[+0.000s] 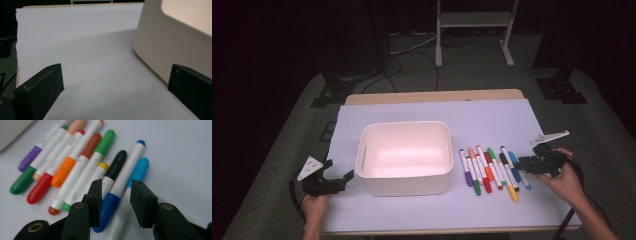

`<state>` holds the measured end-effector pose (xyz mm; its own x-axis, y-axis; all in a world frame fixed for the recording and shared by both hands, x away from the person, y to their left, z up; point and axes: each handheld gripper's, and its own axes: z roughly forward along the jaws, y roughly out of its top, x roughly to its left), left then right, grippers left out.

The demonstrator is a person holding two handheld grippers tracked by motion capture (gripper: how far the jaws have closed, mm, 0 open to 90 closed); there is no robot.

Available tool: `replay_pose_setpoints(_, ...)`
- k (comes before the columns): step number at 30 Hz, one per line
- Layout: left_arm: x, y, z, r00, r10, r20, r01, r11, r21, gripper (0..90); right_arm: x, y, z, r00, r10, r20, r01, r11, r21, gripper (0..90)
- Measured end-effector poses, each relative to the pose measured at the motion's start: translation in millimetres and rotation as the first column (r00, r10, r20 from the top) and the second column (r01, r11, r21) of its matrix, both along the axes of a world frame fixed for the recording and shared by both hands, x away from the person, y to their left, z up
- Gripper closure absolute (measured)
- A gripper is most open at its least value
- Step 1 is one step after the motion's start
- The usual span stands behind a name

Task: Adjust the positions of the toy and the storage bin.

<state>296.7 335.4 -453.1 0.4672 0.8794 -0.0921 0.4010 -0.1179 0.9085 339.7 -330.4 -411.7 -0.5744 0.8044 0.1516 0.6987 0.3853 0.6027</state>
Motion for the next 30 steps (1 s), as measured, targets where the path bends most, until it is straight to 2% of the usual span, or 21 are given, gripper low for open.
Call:
replay_pose_setpoints(2, 0.0, 0.0, 0.0, 1.0, 0.0, 0.0, 0.0, 1.0, 0.0, 0.0, 1.1, -1.5, -3.1, 0.9999, -0.012, -0.005, 0.012, 1.0, -0.007, 61.9)
replay_pose_setpoints(3, -0.1, 0.0, 0.0, 1.0, 0.0, 0.0, 0.0, 1.0, -0.001, 0.0, 3.5, -3.6, -8.2, 0.999, -0.038, -0.023, 0.037, 0.999, -0.03, 63.0)
replay_pose_setpoints(4, 0.0, 0.0, 0.0, 1.0, 0.0, 0.001, 0.0, 1.0, -0.003, 0.0, 4.5, -4.6, -10.3, 0.9985, -0.049, -0.022, 0.048, 0.998, -0.041, 63.5)
replay_pose_setpoints(6, 0.0, 0.1, 0.0, 1.0, -0.001, 0.0, 0.001, 1.0, -0.002, 0.0, 5.3, -4.7, -11.9, 0.9977, -0.062, -0.028, 0.061, 0.997, -0.041, 63.8)
replay_pose_setpoints(7, -0.1, 0.3, 0.0, 1.0, -0.001, 0.0, 0.001, 1.0, -0.002, 0.0, 6.9, -4.4, -15.4, 0.9965, -0.08, -0.023, 0.078, 0.995, -0.067, 64.9)
replay_pose_setpoints(8, -0.1, 0.3, 0.0, 1.0, -0.001, 0.0, 0.001, 1.0, -0.002, 0.0, 6.9, -4.4, -15.4, 0.9965, -0.08, -0.023, 0.078, 0.995, -0.067, 64.9)
replay_pose_setpoints(9, -0.1, 0.4, 0.0, 1.0, -0.001, 0.0, 0.001, 1.0, -0.004, 0.0, 7.1, -3.3, -19.6, 0.995, -0.095, -0.03, 0.092, 0.991, -0.097, 65.4)
replay_pose_setpoints(11, -0.1, 0.6, 0.0, 1.0, -0.003, 0.0, 0.003, 1.0, -0.004, 0.0, 6.8, -3.6, -24.3, 0.9934, -0.109, -0.034, 0.105, 0.989, -0.108, 67.0)
replay_pose_setpoints(16, 0.0, 0.6, 0.0, 1.0, -0.002, -0.002, 0.002, 1.0, -0.006, 0.0, 3.7, -3.7, -24.6, 0.9897, -0.143, -0.004, 0.141, 0.979, -0.144, 74.9)
replay_pose_setpoints(20, -0.2, 0.8, 0.1, 1.0, -0.003, 0.0, 0.003, 1.0, -0.005, 0.0, 4.1, -5.4, -23.8, 0.9879, -0.155, -0.006, 0.152, 0.977, -0.147, 75.7)
replay_pose_setpoints(24, -0.1, 0.7, 0.1, 1.0, -0.003, -0.001, 0.003, 1.0, -0.005, 0.0, 1.9, -7.7, -19.2, 0.988, -0.154, -0.015, 0.151, 0.982, -0.113, 75.8)
replay_pose_setpoints(26, 0.1, 0.6, -0.1, 1.0, -0.002, -0.002, 0.002, 1.0, -0.006, 0.0, -3.3, -4.3, -6.9, 0.9923, -0.124, 0.002, 0.123, 0.989, -0.085, 75.8)
replay_pose_setpoints(28, 0.0, 0.5, 0.0, 1.0, -0.002, -0.001, 0.002, 1.0, -0.005, 0.0, -4.5, -2.5, -3.4, 0.9933, -0.116, 0.006, 0.116, 0.99, -0.08, 75.8)
replay_pose_setpoints(30, -0.3, 0.5, 0.1, 1.0, -0.003, 0.002, 0.003, 1.0, -0.003, 0.0, -8.0, 3.0, 8.3, 0.9956, -0.092, 0.016, 0.093, 0.994, -0.058, 75.8)
